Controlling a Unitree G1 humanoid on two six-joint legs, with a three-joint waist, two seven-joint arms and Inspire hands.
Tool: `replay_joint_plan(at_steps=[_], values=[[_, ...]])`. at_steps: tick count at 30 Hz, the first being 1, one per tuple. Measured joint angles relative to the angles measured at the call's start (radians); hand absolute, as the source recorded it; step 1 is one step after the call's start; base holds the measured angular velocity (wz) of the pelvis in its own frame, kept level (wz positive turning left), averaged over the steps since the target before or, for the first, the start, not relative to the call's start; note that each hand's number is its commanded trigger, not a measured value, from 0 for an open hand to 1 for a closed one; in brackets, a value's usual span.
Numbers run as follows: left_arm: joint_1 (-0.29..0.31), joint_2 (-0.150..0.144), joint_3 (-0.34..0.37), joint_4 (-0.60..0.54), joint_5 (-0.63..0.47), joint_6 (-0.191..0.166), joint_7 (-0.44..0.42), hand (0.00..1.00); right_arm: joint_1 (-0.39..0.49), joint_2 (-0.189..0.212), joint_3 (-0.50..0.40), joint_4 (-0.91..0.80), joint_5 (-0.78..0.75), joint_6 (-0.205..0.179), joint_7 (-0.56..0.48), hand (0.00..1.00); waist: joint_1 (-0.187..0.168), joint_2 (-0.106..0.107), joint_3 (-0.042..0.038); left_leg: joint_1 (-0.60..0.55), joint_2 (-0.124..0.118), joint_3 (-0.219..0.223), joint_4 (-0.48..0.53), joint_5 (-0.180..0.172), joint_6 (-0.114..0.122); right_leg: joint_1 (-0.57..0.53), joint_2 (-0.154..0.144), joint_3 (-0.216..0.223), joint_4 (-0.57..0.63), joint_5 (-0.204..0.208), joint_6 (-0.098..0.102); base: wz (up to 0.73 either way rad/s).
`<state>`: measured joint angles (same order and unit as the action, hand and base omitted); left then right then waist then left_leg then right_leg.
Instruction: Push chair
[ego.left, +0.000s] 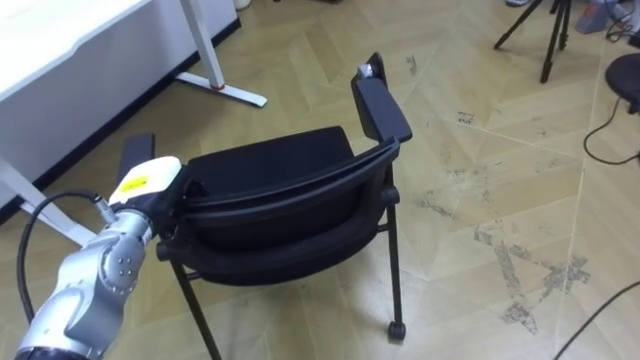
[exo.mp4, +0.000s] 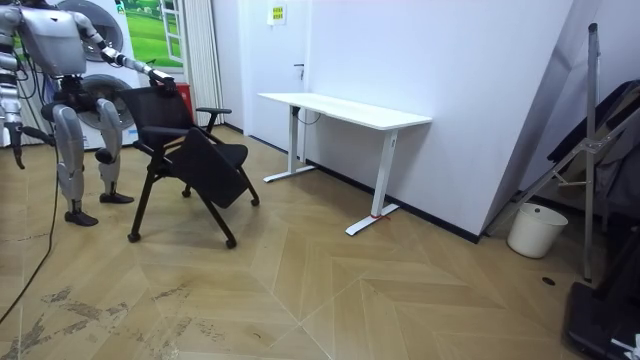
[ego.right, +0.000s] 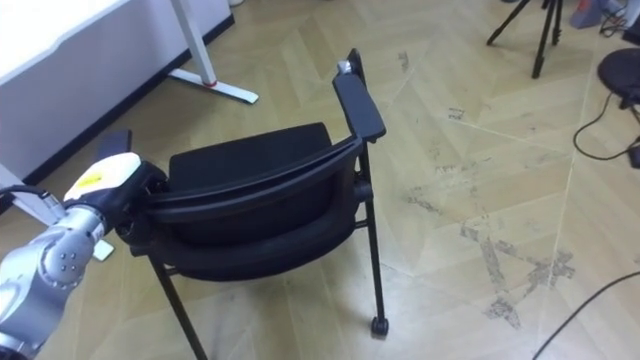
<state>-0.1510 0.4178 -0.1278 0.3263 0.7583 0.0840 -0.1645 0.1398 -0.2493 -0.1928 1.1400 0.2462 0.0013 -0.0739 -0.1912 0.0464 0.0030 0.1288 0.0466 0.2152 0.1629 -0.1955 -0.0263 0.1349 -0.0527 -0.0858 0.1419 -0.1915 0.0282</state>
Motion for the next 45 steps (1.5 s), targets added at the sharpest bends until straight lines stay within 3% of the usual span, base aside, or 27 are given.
replay_joint_plan(at_steps=[6,8,11,16,20,24,31,35,40,45], values=[[-0.001,0.006,0.008,-0.021,-0.001,0.000,0.005,1.00,-0.031,-0.016,-0.094,-0.057,-0.201,0.018,-0.065,0.00,0.001,-0.005,0.0002,-0.029,-0.002,-0.001,0.001,0.000,0.000,-0.037,-0.003,0.000,0.018,0.000,0.001,0.00],[-0.001,0.011,0.010,-0.022,-0.003,0.000,0.007,1.00,-0.037,-0.038,-0.118,-0.148,-0.260,0.028,-0.095,0.00,0.002,-0.011,0.0018,-0.029,-0.003,0.001,0.001,0.000,0.000,-0.040,-0.004,0.001,0.024,0.001,0.003,-0.09],[-0.011,0.025,0.007,-0.016,-0.003,0.003,0.006,1.00,-0.088,-0.111,-0.106,-0.329,-0.397,0.035,-0.113,0.00,-0.001,-0.022,0.0068,-0.031,-0.003,0.001,0.001,0.001,0.001,-0.051,-0.004,0.006,0.043,0.001,0.003,-0.06],[-0.016,0.047,0.008,-0.066,0.021,0.015,-0.018,1.00,-0.166,-0.177,-0.126,-0.678,-0.634,0.046,-0.134,0.00,0.012,-0.052,-0.0026,-0.045,-0.003,0.003,0.004,0.003,0.005,-0.081,-0.004,0.018,0.050,0.002,0.003,-0.05],[-0.015,0.060,0.006,-0.099,0.030,0.019,-0.051,1.00,-0.218,-0.209,-0.121,-0.839,-0.771,0.045,-0.138,0.00,0.027,-0.066,-0.0072,-0.046,-0.003,0.000,0.004,0.003,0.005,-0.081,-0.003,0.017,0.046,0.005,0.003,-0.03],[-0.020,0.064,0.003,-0.104,0.030,0.014,-0.066,1.00,-0.277,-0.229,-0.055,-0.958,-0.915,0.080,-0.101,0.00,0.036,-0.062,-0.0044,-0.047,-0.002,0.003,0.004,0.003,0.005,-0.084,-0.003,0.019,0.048,0.006,0.003,-0.03],[-0.030,0.072,0.009,-0.120,0.021,-0.020,-0.095,1.00,-0.378,-0.234,0.090,-1.166,-1.007,0.084,0.088,0.00,0.067,-0.059,0.0000,-0.061,-0.001,0.004,0.002,0.003,0.004,-0.097,0.000,0.029,0.047,0.007,0.001,-0.04],[-0.035,0.076,0.007,-0.118,0.017,-0.042,-0.107,1.00,-0.473,-0.252,0.189,-1.193,-1.016,0.081,0.144,0.00,0.090,-0.064,0.0034,-0.049,0.001,-0.008,0.001,0.003,0.005,-0.098,0.002,0.029,0.051,0.007,0.001,-0.09],[-0.075,0.078,-0.002,-0.117,0.019,-0.087,-0.126,1.00,-0.536,-0.263,0.282,-1.204,-1.040,0.060,0.231,0.00,0.108,-0.086,0.0172,-0.056,0.001,-0.029,0.001,0.003,0.004,-0.086,0.002,0.008,0.043,0.007,0.001,0.12],[-0.102,0.078,-0.027,-0.122,0.017,-0.094,-0.145,1.00,-0.536,-0.261,0.306,-1.207,-1.064,0.055,0.318,0.00,0.129,-0.091,0.0166,-0.063,0.001,-0.038,0.001,0.003,0.004,-0.087,0.002,0.001,0.043,0.007,0.001,0.09]])
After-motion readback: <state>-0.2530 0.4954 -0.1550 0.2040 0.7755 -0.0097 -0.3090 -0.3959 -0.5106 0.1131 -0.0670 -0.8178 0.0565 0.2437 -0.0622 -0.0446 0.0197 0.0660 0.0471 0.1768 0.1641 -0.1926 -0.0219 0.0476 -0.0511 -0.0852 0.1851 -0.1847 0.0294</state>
